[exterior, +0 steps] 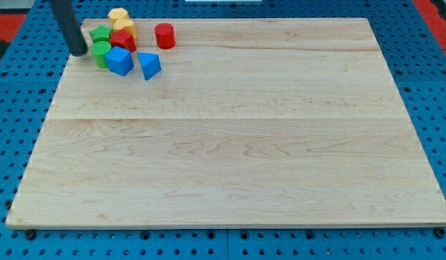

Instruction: Move the yellow heart away from the red star and red circle

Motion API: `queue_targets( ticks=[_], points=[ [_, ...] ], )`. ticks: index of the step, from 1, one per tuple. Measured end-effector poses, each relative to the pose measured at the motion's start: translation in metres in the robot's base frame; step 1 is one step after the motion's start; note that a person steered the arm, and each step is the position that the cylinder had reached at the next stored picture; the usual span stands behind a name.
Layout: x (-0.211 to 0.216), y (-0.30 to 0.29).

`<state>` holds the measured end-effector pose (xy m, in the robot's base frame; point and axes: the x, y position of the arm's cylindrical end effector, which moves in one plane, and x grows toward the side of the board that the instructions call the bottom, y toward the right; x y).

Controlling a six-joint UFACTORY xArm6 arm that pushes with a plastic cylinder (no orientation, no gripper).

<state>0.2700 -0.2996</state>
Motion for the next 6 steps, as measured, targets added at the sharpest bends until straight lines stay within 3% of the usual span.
queue_targets(
  ticks=[1,2,3,6],
  points=[
    [-0.046,0.019],
    [-0.007,0.086],
    [0.079,0.090],
    [0.067,0.118]
  ],
)
